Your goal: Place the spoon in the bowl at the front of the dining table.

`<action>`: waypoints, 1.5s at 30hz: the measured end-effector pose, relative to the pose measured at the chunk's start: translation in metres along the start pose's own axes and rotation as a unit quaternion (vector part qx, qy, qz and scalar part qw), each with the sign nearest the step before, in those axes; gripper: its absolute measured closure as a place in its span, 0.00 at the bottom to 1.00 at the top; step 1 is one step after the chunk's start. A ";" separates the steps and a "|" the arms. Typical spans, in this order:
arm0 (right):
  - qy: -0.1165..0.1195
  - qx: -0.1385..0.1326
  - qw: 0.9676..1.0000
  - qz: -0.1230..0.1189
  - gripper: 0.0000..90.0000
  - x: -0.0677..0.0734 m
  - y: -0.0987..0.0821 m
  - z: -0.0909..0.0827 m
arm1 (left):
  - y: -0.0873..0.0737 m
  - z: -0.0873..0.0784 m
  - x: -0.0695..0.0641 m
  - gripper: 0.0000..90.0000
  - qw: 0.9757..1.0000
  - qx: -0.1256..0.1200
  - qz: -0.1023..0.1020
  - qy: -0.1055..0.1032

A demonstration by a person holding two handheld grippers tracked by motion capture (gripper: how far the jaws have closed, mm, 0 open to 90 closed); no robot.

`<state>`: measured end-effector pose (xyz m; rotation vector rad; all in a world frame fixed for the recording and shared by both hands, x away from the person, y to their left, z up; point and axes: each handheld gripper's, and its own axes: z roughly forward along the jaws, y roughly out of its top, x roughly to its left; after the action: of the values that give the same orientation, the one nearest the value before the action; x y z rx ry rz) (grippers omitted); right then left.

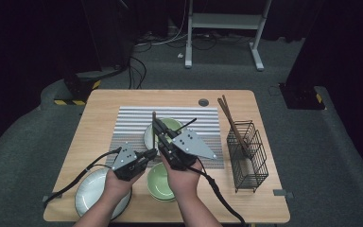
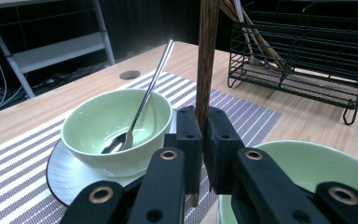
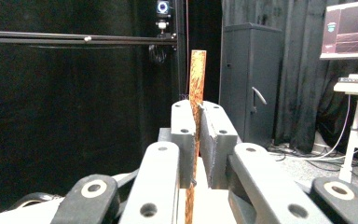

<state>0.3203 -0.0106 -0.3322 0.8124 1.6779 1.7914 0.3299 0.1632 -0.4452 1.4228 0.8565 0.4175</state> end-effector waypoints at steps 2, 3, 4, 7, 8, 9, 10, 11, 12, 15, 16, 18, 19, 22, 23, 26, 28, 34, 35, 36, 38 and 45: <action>-0.006 0.001 1.000 -0.005 0.91 0.000 0.000 0.000 | 0.001 -0.001 0.000 0.94 1.000 0.002 -0.002 0.000; -0.011 0.004 1.000 -0.012 0.86 0.001 0.000 0.001 | 0.001 -0.001 0.000 0.94 1.000 0.000 -0.005 0.000; -0.014 0.007 1.000 -0.012 0.84 0.001 -0.001 0.002 | 0.002 -0.002 0.000 0.94 1.000 -0.002 -0.008 -0.001; -0.018 0.013 1.000 -0.014 0.82 0.002 -0.003 0.003 | 0.003 -0.004 -0.001 0.94 1.000 -0.003 -0.006 -0.003; -0.019 0.014 1.000 -0.015 0.81 0.003 -0.004 0.004 | 0.004 -0.004 -0.002 0.94 1.000 -0.003 -0.009 -0.003; -0.020 0.014 1.000 -0.018 0.80 0.003 -0.005 0.004 | 0.004 -0.005 -0.002 0.94 1.000 -0.001 -0.010 -0.002; -0.021 0.014 0.999 -0.020 0.80 0.004 -0.005 0.005 | 0.004 -0.005 -0.002 0.94 1.000 0.000 -0.010 -0.002; -0.023 0.014 0.999 -0.020 0.79 0.004 -0.005 0.005 | 0.004 -0.006 -0.002 0.94 1.000 0.000 -0.010 -0.001; -0.024 0.015 0.999 -0.023 0.78 0.004 -0.005 0.006 | 0.004 -0.007 -0.003 0.94 1.000 -0.002 -0.010 -0.003; -0.028 0.017 0.999 -0.025 0.78 0.003 -0.006 0.007 | 0.004 -0.009 -0.003 0.94 1.000 -0.003 -0.009 -0.004; -0.034 0.018 0.999 -0.029 0.77 0.002 -0.006 0.008 | 0.005 -0.011 -0.004 0.94 1.000 -0.009 -0.013 -0.005; -0.036 0.019 0.999 -0.028 0.77 0.001 -0.006 0.008 | 0.005 -0.012 -0.004 0.94 1.000 -0.011 -0.012 -0.005; -0.039 0.019 0.999 -0.029 0.77 0.000 -0.006 0.008 | 0.005 -0.013 -0.004 0.94 1.000 -0.013 -0.014 -0.005; -0.046 0.019 0.998 -0.031 0.75 -0.002 -0.006 0.008 | 0.004 -0.016 -0.004 0.94 1.000 -0.015 -0.016 -0.007; -0.048 0.020 0.998 -0.032 0.75 -0.003 -0.007 0.008 | 0.004 -0.017 -0.004 0.94 1.000 -0.014 -0.013 -0.007; -0.054 0.023 0.998 -0.033 0.74 -0.007 -0.009 0.009 | 0.004 -0.020 -0.004 0.94 1.000 -0.015 -0.021 -0.011; -0.060 0.027 0.997 -0.027 0.73 -0.013 -0.012 0.010 | 0.004 -0.022 -0.004 0.94 1.000 -0.019 -0.023 -0.012; -0.068 0.030 0.997 -0.024 0.72 -0.017 -0.017 0.012 | 0.006 -0.028 -0.006 0.94 0.999 -0.025 -0.027 -0.014; -0.070 0.031 0.997 -0.023 0.71 -0.017 -0.017 0.012 | 0.006 -0.028 -0.006 0.94 0.999 -0.027 -0.030 -0.014; -0.071 0.030 0.997 -0.025 0.71 -0.018 -0.017 0.012 | 0.006 -0.030 -0.006 0.94 0.999 -0.028 -0.032 -0.016; -0.072 0.030 0.997 -0.026 0.70 -0.019 -0.018 0.012 | 0.006 -0.031 -0.006 0.94 0.999 -0.029 -0.034 -0.016; -0.078 0.031 0.996 -0.026 0.66 -0.021 -0.021 0.012 | 0.006 -0.039 -0.009 0.94 0.998 -0.041 -0.043 -0.019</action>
<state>0.3434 -0.0166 -0.3537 0.9025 1.6454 1.6034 0.2969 0.1844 -0.4339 1.3090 0.8581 0.3553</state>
